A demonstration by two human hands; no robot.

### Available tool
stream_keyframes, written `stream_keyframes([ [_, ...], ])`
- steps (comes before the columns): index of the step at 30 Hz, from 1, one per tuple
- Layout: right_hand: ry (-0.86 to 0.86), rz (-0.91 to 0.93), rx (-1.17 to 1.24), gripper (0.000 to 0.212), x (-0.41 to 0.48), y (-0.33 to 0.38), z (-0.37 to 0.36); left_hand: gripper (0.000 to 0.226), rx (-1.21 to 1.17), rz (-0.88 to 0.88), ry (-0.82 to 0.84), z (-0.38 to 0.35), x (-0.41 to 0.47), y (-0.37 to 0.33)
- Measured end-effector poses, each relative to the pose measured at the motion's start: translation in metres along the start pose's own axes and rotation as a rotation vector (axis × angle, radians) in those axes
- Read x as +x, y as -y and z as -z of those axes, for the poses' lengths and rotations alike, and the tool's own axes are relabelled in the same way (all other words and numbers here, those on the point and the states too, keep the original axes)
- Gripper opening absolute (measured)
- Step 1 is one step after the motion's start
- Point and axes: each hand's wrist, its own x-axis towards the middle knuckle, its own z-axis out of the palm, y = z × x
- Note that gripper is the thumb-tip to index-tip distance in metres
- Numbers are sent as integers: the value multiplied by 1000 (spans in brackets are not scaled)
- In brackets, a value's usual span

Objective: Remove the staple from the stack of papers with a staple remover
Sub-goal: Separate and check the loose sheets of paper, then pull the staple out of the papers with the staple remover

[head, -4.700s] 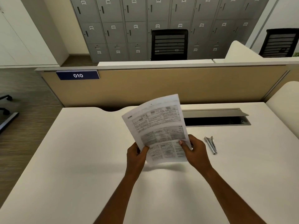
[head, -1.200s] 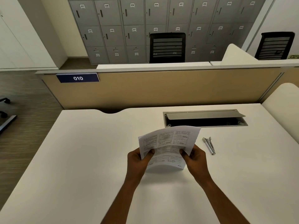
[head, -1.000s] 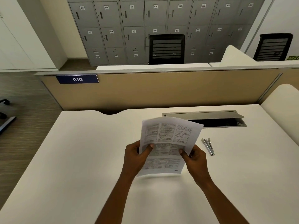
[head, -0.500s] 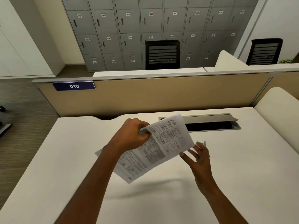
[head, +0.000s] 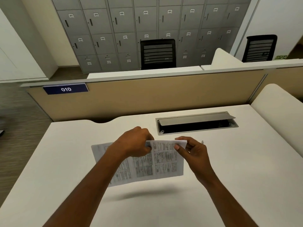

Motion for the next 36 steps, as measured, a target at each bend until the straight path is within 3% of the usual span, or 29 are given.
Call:
stream_keyframes([
  [16,-155,-82,145,16,-3,-31,-2,30,-59,-108,31,-29,10,-3],
  [25,-72,-97,156,16,4,-48,12,27,-87,-108,23,-37,22,-1],
  [30,-20,-166,162,42,25,-44,35,26,-92,-86,45,-39,30,5],
  [32,-72,-191,145,48,36,-43,49,25,-91,-75,56,-40,32,8],
  [34,-188,-193,69,37,47,-48,64,24,-90,-66,61,-41,34,10],
  [36,-318,-187,-162,20,56,-64,82,25,-82,-64,59,-43,35,13],
])
